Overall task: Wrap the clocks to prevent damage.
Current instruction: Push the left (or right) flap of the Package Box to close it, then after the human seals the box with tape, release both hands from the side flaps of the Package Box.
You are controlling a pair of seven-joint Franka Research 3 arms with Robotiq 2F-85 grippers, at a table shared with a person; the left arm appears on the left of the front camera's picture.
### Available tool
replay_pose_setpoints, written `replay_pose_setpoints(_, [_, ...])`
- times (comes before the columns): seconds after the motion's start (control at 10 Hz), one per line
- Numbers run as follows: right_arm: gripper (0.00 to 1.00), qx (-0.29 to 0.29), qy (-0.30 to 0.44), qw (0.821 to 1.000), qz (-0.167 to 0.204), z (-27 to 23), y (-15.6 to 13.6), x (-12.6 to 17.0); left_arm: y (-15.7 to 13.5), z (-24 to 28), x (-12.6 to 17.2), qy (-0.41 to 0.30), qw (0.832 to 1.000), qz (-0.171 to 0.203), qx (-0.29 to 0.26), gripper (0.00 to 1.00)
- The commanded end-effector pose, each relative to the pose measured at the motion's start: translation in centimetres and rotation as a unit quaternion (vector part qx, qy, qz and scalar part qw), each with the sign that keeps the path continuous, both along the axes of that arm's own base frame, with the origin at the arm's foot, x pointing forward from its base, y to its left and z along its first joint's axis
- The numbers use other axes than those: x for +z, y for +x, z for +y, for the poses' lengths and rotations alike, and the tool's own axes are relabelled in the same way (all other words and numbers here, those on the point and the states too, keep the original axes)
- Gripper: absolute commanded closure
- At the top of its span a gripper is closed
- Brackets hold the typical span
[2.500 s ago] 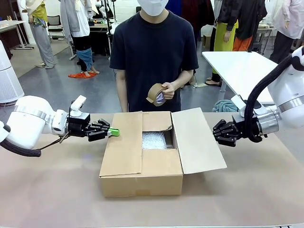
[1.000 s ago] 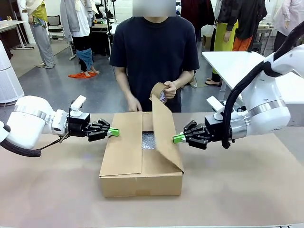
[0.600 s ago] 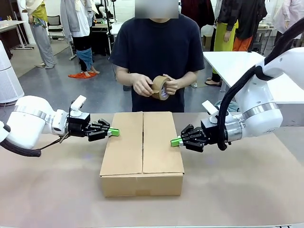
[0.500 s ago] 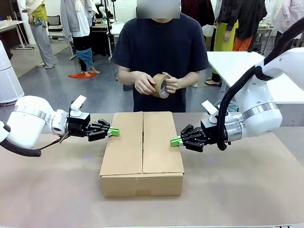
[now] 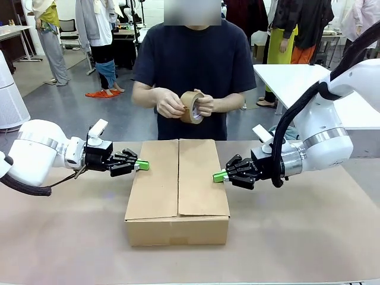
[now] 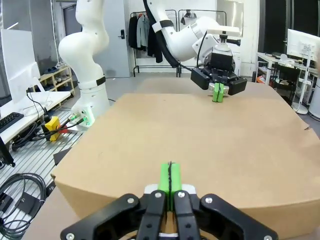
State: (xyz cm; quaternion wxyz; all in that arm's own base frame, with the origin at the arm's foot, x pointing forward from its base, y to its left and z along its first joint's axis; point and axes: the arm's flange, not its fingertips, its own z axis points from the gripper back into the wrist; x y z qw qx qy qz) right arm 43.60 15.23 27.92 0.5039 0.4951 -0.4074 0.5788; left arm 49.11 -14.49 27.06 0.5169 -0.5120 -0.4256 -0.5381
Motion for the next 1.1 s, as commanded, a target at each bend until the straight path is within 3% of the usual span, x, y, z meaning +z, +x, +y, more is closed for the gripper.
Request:
replay_pose_setpoints(0.0, [0.99, -0.004, -0.005, 1.0, 0.001, -0.04, 0.01, -0.26, -0.01, 0.04, -0.31, 0.005, 1.0, 0.001, 0.001, 1.0])
replay_pose_setpoints(1.0, [0.99, -0.004, -0.005, 1.0, 0.001, -0.04, 0.01, -0.26, -0.01, 0.04, -0.31, 0.005, 1.0, 0.001, 0.001, 1.0])
